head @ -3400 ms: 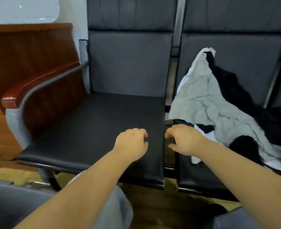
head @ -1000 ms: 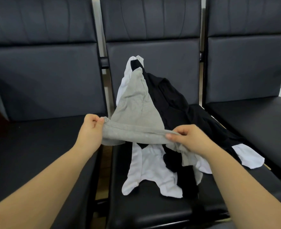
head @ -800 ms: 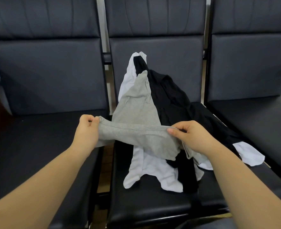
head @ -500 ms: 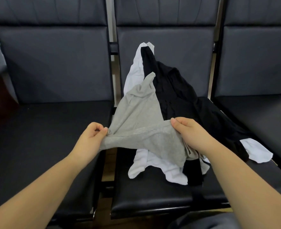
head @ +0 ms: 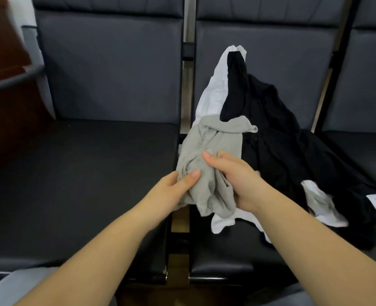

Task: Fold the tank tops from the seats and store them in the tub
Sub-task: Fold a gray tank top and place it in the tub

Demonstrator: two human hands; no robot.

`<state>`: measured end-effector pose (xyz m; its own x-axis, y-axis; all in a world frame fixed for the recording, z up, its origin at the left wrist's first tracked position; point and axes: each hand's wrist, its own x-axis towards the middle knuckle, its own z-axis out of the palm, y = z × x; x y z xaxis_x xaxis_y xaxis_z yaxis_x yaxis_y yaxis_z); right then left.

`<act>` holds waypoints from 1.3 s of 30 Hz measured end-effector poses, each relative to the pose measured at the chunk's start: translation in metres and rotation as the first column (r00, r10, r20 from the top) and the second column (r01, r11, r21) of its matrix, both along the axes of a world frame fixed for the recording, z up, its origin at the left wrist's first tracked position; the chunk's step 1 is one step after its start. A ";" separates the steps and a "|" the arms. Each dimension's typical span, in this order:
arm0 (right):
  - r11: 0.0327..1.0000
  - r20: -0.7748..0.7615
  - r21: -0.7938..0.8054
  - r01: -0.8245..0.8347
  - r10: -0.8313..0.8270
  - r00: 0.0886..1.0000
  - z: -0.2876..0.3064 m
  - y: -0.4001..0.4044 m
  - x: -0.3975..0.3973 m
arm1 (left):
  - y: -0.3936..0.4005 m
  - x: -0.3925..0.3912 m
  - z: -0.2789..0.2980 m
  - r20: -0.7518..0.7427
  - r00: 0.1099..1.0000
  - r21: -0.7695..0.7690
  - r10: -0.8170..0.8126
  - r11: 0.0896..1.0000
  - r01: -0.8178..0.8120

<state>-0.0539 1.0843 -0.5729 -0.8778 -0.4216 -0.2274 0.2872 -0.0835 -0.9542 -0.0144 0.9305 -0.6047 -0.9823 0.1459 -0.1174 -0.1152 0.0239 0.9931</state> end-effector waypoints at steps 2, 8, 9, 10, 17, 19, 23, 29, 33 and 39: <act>0.991 -0.120 0.122 0.058 -0.043 0.992 -0.001 -0.013 0.000 | -0.003 0.000 0.001 0.040 0.996 -0.031 0.075 0.997 -0.074; 0.885 -0.297 0.441 0.148 -0.011 0.955 -0.012 -0.030 -0.005 | -0.005 0.005 0.004 0.325 0.931 0.319 0.167 0.907 -0.274; 0.860 -0.290 0.493 0.133 0.019 0.957 -0.013 -0.031 -0.006 | -0.008 0.005 0.008 0.357 0.922 0.405 0.149 0.865 -0.297; 0.830 -0.273 0.544 0.122 0.038 0.961 -0.014 -0.031 -0.007 | -0.014 0.005 0.011 0.377 0.915 0.478 0.143 0.817 -0.324; 0.903 -0.146 0.429 0.020 0.047 0.988 -0.018 -0.048 0.000 | -0.069 0.003 0.031 0.315 0.915 0.793 0.253 0.459 -0.400; 0.940 -0.021 0.336 -0.066 0.078 0.997 -0.014 -0.050 0.004 | -0.085 0.001 0.031 0.289 0.902 0.829 0.320 0.387 -0.403; 0.917 0.127 0.258 -0.304 0.280 0.952 -0.013 -0.053 0.007 | -0.102 0.007 0.029 0.334 0.850 0.794 0.407 0.365 -0.487; 0.887 0.030 0.376 -0.268 0.278 0.960 -0.010 -0.063 0.028 | -0.098 0.019 0.033 0.395 0.771 0.576 0.500 0.518 -0.632; 0.895 0.061 0.351 -0.274 0.270 0.961 -0.022 -0.068 0.060 | -0.087 0.028 0.034 0.346 0.781 0.462 0.520 0.631 -0.624; 0.910 0.233 0.287 -0.300 0.237 0.943 -0.038 -0.071 0.115 | -0.072 0.046 0.020 0.360 0.792 0.257 0.493 0.764 -0.592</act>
